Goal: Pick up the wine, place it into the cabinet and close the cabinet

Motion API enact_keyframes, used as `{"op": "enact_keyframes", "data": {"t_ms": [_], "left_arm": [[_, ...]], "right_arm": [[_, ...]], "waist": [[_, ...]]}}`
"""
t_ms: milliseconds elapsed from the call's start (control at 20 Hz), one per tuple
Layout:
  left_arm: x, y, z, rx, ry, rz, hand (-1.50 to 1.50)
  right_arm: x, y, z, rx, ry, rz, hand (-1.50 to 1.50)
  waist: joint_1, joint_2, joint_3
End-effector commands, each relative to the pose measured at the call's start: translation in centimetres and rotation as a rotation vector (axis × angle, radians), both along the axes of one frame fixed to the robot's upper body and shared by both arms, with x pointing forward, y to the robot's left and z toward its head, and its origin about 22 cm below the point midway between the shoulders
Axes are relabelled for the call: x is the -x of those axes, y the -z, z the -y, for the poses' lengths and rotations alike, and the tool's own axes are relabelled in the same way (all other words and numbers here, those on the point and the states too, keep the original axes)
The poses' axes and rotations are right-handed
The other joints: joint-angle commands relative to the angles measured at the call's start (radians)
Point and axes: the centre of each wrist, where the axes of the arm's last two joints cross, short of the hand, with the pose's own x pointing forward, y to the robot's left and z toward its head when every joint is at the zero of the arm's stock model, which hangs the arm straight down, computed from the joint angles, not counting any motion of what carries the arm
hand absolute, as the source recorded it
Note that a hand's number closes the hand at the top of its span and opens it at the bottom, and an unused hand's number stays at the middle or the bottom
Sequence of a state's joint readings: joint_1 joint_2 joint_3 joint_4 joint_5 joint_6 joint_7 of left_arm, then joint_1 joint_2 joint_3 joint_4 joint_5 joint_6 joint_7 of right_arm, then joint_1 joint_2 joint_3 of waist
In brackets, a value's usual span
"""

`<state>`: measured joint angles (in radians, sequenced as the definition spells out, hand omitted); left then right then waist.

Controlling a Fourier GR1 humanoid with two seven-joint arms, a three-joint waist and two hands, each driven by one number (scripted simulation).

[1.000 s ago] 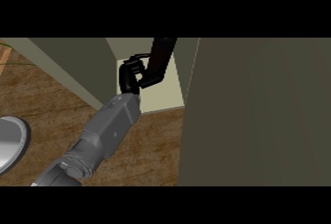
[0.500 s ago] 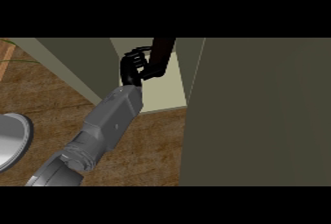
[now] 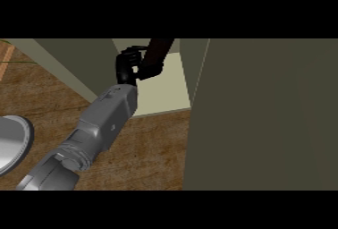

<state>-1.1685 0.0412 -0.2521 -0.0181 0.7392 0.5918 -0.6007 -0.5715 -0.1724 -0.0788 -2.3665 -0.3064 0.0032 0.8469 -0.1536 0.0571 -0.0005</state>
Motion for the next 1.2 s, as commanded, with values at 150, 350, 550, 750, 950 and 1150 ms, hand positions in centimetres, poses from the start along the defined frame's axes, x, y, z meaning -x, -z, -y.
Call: {"op": "enact_keyframes", "data": {"t_ms": [150,350,550,750,950,1150], "left_arm": [[-0.1,0.3,-2.3,-0.196,-0.087,0.017,1.5],[0.0,0.7,-3.9,-0.253,-0.138,-0.025,1.5],[0.8,2.2,-4.6,-0.28,-0.153,-0.05,1.5],[0.4,1.5,-5.3,-0.307,-0.107,-0.058,-1.5],[0.5,1.7,-5.5,-0.273,-0.125,-0.083,-1.5],[0.2,1.2,-6.5,-0.237,-0.103,-0.094,-1.5]], "right_arm": [[0.3,-0.1,0.3,-0.012,-0.017,0.009,-1.5],[0.5,0.0,0.1,-0.003,-0.032,0.001,-1.5],[0.6,-0.2,-0.1,0.005,-0.028,0.024,-1.5],[0.4,-0.1,-0.4,0.002,-0.041,0.025,-1.5],[0.9,-0.1,-0.5,-0.004,-0.06,0.025,-1.5],[0.5,-0.2,0.0,0.0,-0.035,0.022,-1.5]], "waist": [[-0.013,0.01,0.0],[-0.011,0.008,-0.001],[-0.015,0.016,-0.003],[-0.021,0.022,-0.003],[-0.023,0.014,-0.004],[-0.016,0.013,-0.003]]}}
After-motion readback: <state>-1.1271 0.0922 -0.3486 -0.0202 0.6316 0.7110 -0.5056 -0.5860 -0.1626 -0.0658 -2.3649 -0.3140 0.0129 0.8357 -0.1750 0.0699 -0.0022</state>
